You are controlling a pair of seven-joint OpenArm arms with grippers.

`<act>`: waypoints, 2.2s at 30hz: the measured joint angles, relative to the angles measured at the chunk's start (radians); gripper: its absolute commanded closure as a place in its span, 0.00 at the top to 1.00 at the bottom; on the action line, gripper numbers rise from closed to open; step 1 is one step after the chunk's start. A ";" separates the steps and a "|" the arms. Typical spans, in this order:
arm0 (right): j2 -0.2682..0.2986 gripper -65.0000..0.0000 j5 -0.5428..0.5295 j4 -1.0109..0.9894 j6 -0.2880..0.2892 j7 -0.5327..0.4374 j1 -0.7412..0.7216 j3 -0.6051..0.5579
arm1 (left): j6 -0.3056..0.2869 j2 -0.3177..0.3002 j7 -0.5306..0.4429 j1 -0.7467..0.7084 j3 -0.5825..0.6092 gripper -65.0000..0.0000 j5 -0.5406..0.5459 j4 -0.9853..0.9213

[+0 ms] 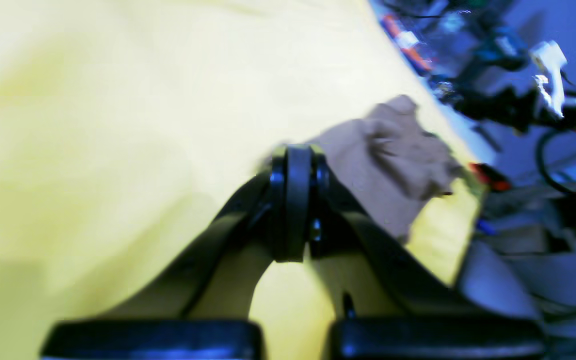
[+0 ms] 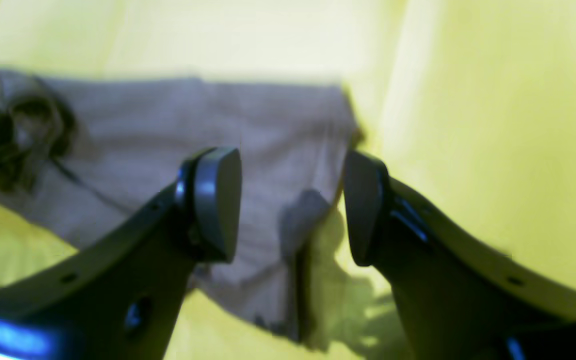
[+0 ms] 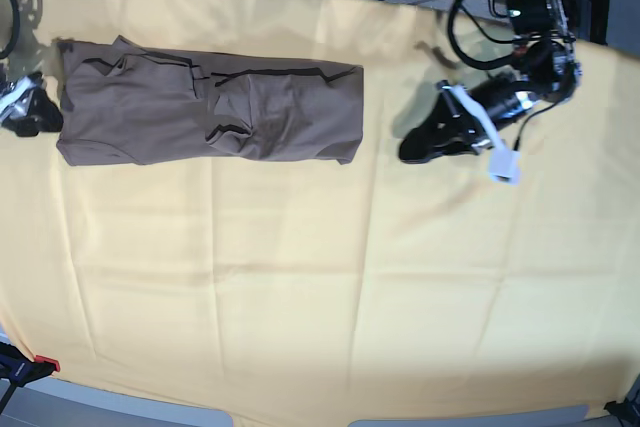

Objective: Fold the T-shirt properly
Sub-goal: 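Release the folded shirt and lift both grippers away, then grasp the end of the folded shirt with the right gripper and lift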

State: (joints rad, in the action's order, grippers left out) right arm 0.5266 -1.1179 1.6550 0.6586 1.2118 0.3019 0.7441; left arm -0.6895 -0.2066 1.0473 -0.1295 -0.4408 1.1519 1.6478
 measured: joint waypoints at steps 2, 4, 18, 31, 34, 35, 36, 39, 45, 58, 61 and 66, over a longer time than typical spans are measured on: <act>-0.013 0.59 0.021 -0.041 -0.012 -0.011 -0.004 0.000 | 0.000 -0.048 0.004 -0.001 -0.026 0.00 0.000 0.000; -0.024 0.59 0.010 -0.097 -0.014 -0.019 -0.008 0.000 | 0.000 -0.099 0.001 -0.005 -0.045 0.00 0.003 0.000; -0.114 0.55 -0.315 -0.269 0.040 0.150 -0.011 -0.054 | 0.000 -0.196 0.000 -0.009 -0.050 0.00 0.038 0.000; -0.118 0.00 -0.258 -0.238 0.038 0.132 -0.053 0.029 | 0.000 -0.198 0.001 -0.018 -0.050 0.00 0.037 0.000; -0.114 0.00 -0.249 -0.164 0.038 0.137 -0.041 0.091 | 0.000 -0.198 0.004 -0.017 -0.050 0.00 0.037 0.000; -0.113 0.00 -0.246 -0.135 0.038 0.137 -0.034 0.095 | 0.000 -0.198 0.004 -0.017 -0.050 0.00 0.038 0.000; -0.115 0.00 -0.248 -0.105 0.038 0.141 -0.026 0.095 | 0.000 -0.198 0.004 -0.017 -0.050 0.00 0.038 0.000; -0.137 0.00 -0.267 0.002 0.037 0.152 0.002 0.093 | 0.000 -0.198 0.004 -0.017 -0.050 0.00 0.037 0.000; -0.250 0.00 -0.333 0.270 0.037 0.192 0.020 0.072 | 0.000 -0.198 0.004 -0.017 -0.050 0.00 0.038 0.000; -0.400 0.00 -0.057 0.467 0.038 0.108 -0.023 -0.503 | 0.000 -0.198 0.004 -0.018 -0.050 0.00 0.038 0.000; -0.399 0.00 0.087 0.467 0.037 0.035 -0.037 -0.635 | 0.000 -0.198 0.004 -0.017 -0.050 0.00 0.038 0.000; -0.399 0.16 0.303 0.467 0.037 -0.020 -0.064 -0.842 | 0.000 -0.198 0.004 -0.018 -0.050 0.00 0.038 0.000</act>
State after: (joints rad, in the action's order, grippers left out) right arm 0.1276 -0.8146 2.1220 0.6960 1.1915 0.2382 -0.0975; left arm -0.6895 -0.4042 1.0515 -0.1471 -0.4904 1.1896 1.6478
